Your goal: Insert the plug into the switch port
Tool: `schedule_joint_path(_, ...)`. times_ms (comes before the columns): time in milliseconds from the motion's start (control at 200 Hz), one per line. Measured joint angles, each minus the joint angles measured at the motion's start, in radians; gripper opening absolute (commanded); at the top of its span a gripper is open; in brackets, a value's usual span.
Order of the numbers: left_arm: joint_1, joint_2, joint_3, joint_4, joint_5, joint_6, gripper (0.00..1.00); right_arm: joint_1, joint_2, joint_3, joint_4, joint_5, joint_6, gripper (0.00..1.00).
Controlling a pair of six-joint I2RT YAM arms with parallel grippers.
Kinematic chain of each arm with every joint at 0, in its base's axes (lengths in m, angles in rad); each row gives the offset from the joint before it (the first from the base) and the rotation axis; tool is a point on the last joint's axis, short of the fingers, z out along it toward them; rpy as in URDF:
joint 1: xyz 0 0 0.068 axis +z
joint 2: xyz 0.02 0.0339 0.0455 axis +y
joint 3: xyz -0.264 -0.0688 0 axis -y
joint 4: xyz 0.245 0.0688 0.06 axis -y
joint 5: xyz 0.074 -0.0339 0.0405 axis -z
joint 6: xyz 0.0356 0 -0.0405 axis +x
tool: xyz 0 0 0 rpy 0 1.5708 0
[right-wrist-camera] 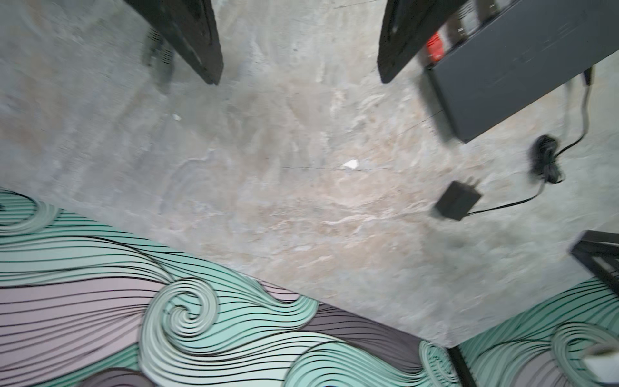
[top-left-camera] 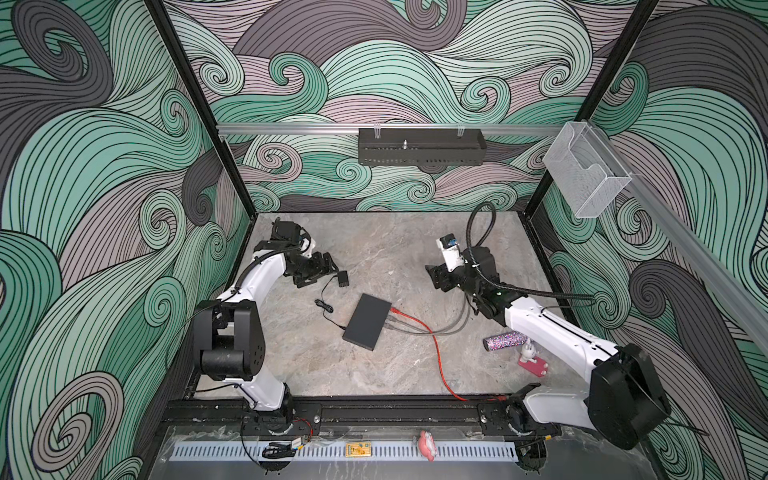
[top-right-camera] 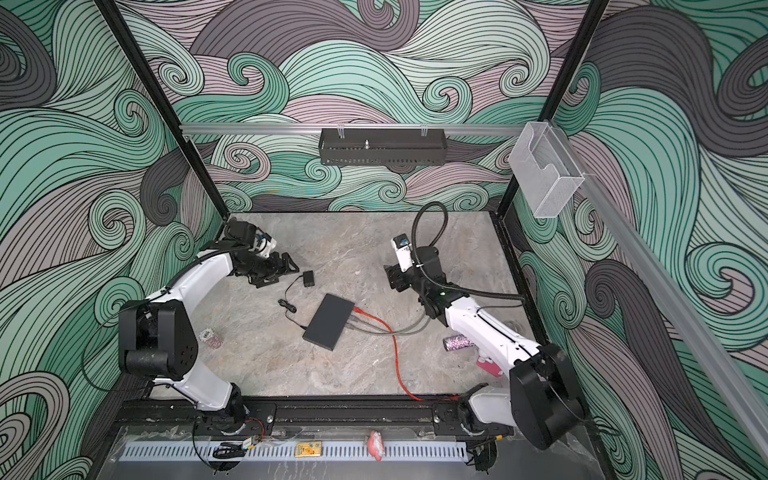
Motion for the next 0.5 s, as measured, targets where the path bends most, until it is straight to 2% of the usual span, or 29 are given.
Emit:
schedule_joint_path(135,0.014,-0.085,-0.024,0.08,-0.181,-0.019,0.88,-0.093,-0.024,-0.014,0.03,0.024,0.02,0.86)
schedule_joint_path(155,0.015,-0.108,-0.042,0.106,-0.217,-0.023,0.88,-0.106,-0.029,-0.019,0.036,0.031,0.025,0.9)
schedule_joint_path(170,0.016,-0.124,-0.057,0.127,-0.238,-0.025,0.88,-0.115,-0.033,-0.024,0.042,0.035,0.026,0.98)
schedule_joint_path(185,0.018,-0.142,-0.075,0.148,-0.264,-0.025,0.88,-0.123,-0.036,-0.029,0.048,0.043,0.031,0.99)
schedule_joint_path(345,0.018,-0.311,-0.318,0.409,-0.508,-0.016,0.88,-0.24,-0.077,-0.125,0.126,0.134,0.068,0.99)
schedule_joint_path(500,0.034,-0.284,-0.448,0.573,-0.682,0.022,0.88,-0.333,-0.09,-0.223,0.205,0.256,0.105,0.99)
